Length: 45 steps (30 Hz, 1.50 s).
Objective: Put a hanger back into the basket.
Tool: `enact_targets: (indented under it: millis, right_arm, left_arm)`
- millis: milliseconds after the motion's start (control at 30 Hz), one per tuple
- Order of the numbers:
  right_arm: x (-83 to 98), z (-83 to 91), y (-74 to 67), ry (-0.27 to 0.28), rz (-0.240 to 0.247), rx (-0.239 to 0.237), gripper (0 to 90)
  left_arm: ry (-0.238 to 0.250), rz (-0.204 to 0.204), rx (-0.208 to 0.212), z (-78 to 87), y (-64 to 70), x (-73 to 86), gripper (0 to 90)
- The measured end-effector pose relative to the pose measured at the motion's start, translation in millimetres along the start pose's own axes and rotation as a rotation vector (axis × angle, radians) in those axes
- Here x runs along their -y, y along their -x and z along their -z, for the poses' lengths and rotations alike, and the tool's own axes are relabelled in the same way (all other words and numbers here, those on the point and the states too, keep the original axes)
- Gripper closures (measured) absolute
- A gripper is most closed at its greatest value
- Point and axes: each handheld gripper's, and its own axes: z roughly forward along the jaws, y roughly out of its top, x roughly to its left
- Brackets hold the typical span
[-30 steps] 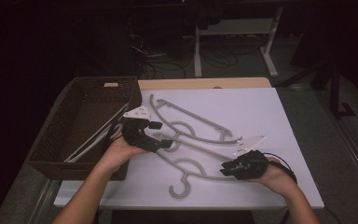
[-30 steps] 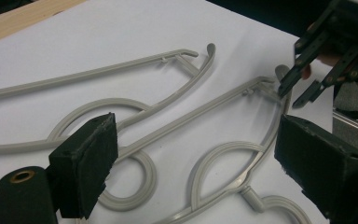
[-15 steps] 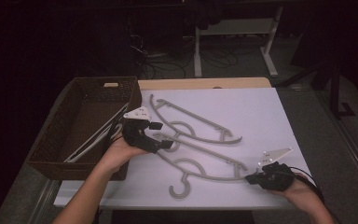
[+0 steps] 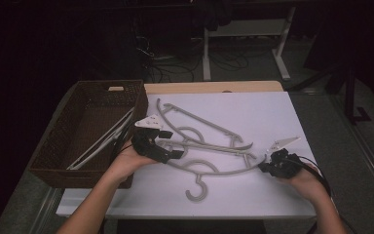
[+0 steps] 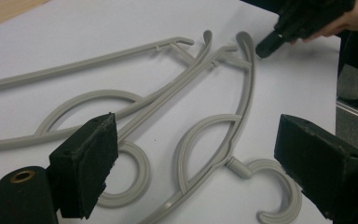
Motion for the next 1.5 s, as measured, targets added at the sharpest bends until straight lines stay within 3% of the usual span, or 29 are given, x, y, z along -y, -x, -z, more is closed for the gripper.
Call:
enact_targets:
  millis: [233, 467, 667, 800, 1000, 1133, 1233, 1333, 1500]
  right_arm:
    - [-14.5, -12.3, 19.9, -0.014, -0.041, 0.049, 89.2]
    - [-31.9, -22.8, 34.9, 0.010, -0.079, 0.057, 89.3]
    - [-48.5, -35.5, 40.5, 0.033, -0.098, 0.063, 89.2]
    - [-49.9, -21.9, 26.3, 0.075, -0.096, 0.043, 87.7]
    - [-52.8, -9.5, -16.1, 0.144, -0.040, -0.046, 82.0]
    - [-60.6, -21.8, -45.9, 0.156, 0.027, -0.143, 72.6]
    - [-72.6, -35.8, -62.7, 0.147, 0.079, -0.185, 68.1]
    - [-85.9, -51.4, -72.7, 0.135, 0.104, -0.188, 67.2]
    - [-101.9, -73.7, -76.2, 0.110, 0.072, -0.171, 69.1]
  left_arm:
    - [-0.024, -0.005, 0.012, -8.1, 3.2, 3.9, 13.9]
    - [-0.053, -0.013, 0.013, -17.0, 4.5, 9.5, 14.1]
    - [-0.085, -0.018, -0.011, -24.4, 4.0, 15.8, 14.3]
    - [-0.104, -0.022, -0.023, -30.0, 5.4, 22.0, 14.8]
    - [-0.111, -0.007, -0.014, -33.7, 9.3, 29.1, 14.7]
    - [-0.094, 0.000, -0.012, -29.4, 11.1, 29.7, 14.7]
    - [-0.068, 0.014, -0.011, -25.2, 9.8, 27.7, 14.7]
    - [-0.057, 0.016, -0.017, -21.3, 9.2, 25.8, 14.7]
    - [-0.044, 0.026, -0.024, -18.5, 7.5, 25.4, 14.7]
